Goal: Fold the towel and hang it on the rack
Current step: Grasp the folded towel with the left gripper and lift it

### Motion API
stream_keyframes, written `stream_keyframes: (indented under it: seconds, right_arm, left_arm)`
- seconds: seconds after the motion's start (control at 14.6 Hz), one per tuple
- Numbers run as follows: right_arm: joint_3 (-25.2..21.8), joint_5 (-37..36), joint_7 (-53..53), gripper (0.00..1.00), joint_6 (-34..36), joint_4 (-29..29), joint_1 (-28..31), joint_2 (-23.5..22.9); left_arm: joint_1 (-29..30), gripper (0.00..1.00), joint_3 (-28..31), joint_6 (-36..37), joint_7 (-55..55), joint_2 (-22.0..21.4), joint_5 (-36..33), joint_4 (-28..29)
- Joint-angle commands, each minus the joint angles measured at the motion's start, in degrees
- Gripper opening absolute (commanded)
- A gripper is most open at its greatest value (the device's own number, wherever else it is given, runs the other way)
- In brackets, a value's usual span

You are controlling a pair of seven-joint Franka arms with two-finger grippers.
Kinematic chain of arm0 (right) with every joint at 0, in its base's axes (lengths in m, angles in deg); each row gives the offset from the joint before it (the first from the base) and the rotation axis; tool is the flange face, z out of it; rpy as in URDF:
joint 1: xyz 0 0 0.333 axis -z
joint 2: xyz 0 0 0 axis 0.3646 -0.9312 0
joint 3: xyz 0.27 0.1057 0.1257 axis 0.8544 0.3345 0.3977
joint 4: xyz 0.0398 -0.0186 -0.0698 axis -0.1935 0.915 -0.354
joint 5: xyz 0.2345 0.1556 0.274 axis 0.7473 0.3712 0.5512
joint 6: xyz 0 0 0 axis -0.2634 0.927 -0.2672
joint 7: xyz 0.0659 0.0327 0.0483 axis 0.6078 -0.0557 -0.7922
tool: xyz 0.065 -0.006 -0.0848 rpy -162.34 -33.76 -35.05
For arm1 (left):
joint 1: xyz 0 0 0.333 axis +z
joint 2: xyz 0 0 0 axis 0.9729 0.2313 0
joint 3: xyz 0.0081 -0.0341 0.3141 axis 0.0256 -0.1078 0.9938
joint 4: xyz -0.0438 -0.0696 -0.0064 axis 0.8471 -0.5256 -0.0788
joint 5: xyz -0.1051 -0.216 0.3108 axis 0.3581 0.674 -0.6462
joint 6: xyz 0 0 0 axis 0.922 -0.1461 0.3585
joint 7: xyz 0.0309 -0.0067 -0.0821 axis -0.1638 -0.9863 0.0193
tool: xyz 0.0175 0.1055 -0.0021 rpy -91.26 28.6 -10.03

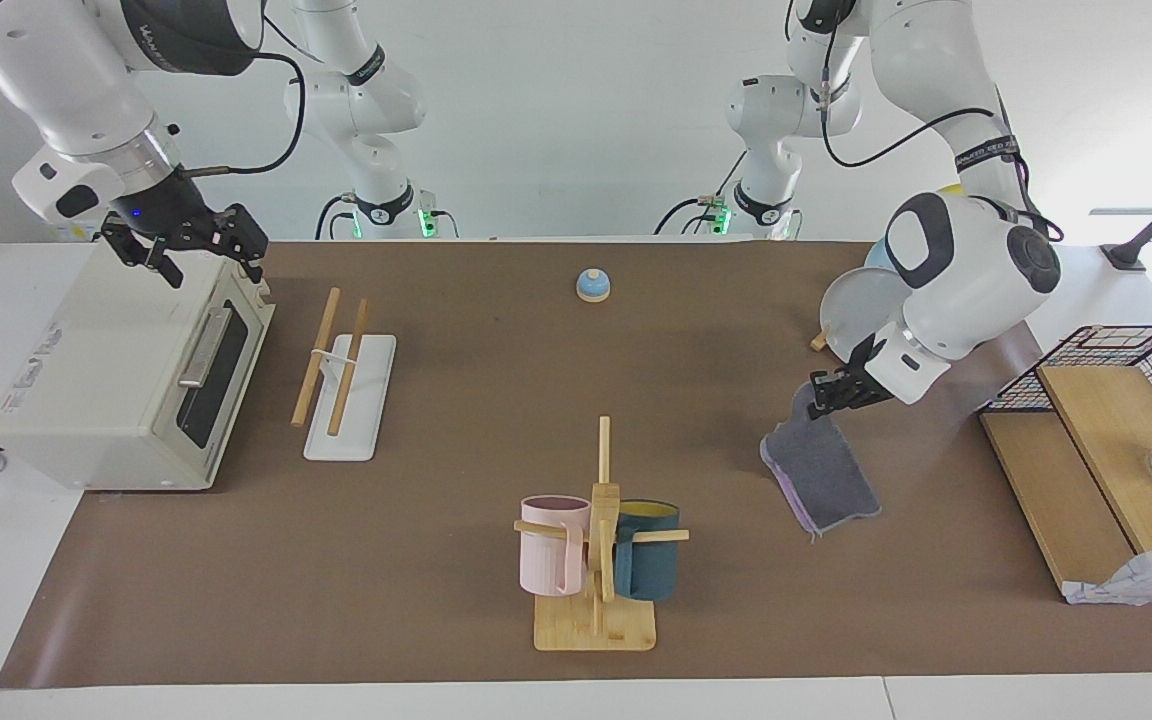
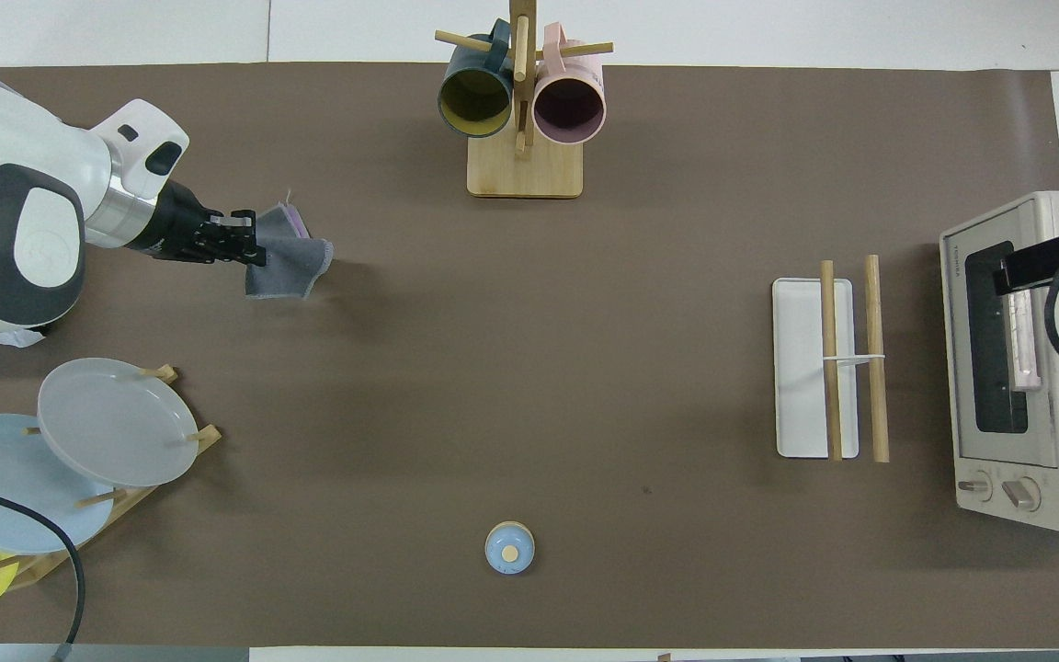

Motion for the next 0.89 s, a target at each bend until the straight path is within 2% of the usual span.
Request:
stream_keyframes:
  seconds: [0.0, 0.2, 0.41, 0.61, 0.82]
  right_arm:
    - [-0.34, 0.57, -1.15, 1.0, -0.28, 1.34, 0.67, 1.07]
    - [-0.43, 0.57, -1.15, 1.0, -0.19, 1.34, 1.2, 1.16]
    - [-0.34, 0.57, -1.41, 1.0, -0.11, 1.34, 0.85, 1.16]
    - [-0.34, 3.63, -1.77, 1.0, 1.22, 1.25, 0.94, 1.6]
    - [0.79, 7.67, 13.56, 1.0, 0.94, 0.81, -1.25, 1.33]
  left_arm:
    - [-3.97, 0.0, -0.44, 3.23, 17.24, -3.47, 0.79, -1.86]
    - [-6.08, 0.0, -2.37, 3.14, 34.74, -7.08, 1.75, -1.69]
    - [-6.26, 0.0, -5.18, 2.88, 55.56, -11.38, 6.5, -1.69]
    - [-6.26, 0.0, -8.51, 0.35, 70.97, -12.88, 8.69, -1.86]
    - [-6.44, 0.0, -12.55, -5.27, 81.87, -13.15, 9.58, -1.86]
